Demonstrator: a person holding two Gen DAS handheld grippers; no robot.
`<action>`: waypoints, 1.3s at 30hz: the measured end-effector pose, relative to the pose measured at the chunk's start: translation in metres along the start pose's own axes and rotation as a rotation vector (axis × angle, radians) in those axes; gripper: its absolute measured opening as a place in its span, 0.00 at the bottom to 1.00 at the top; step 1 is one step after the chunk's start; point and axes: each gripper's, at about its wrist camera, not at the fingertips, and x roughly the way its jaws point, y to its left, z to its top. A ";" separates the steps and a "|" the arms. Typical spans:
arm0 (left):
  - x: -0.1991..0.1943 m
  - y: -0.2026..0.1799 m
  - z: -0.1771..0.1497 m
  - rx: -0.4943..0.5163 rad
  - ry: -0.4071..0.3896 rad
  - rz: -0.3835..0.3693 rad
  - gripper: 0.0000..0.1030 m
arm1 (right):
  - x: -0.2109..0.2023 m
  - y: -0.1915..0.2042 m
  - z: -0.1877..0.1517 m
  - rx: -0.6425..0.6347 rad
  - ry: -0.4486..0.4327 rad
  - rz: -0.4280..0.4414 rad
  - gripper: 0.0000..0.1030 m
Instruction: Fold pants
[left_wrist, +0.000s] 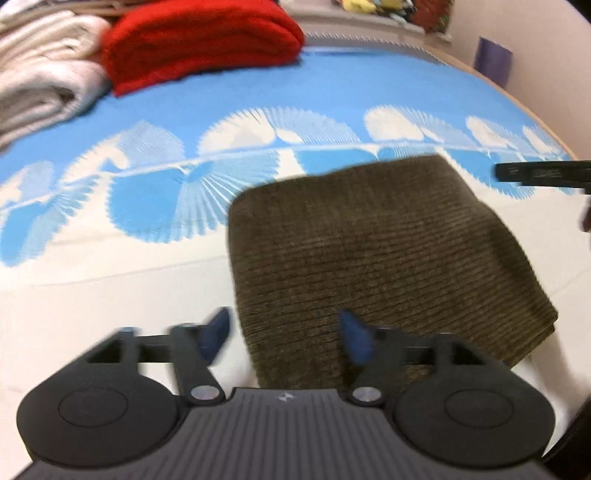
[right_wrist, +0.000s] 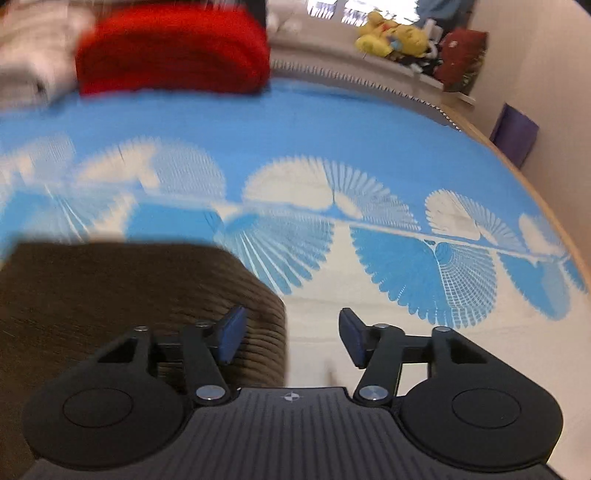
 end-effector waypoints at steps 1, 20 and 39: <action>-0.013 -0.002 0.000 -0.003 -0.021 0.014 0.83 | -0.018 -0.005 0.001 0.023 -0.030 0.021 0.70; -0.129 -0.066 -0.100 -0.027 -0.216 0.085 1.00 | -0.225 -0.003 -0.132 0.075 -0.251 0.142 0.99; -0.096 -0.034 -0.100 -0.161 -0.084 0.082 1.00 | -0.191 0.032 -0.128 -0.012 -0.126 0.138 0.99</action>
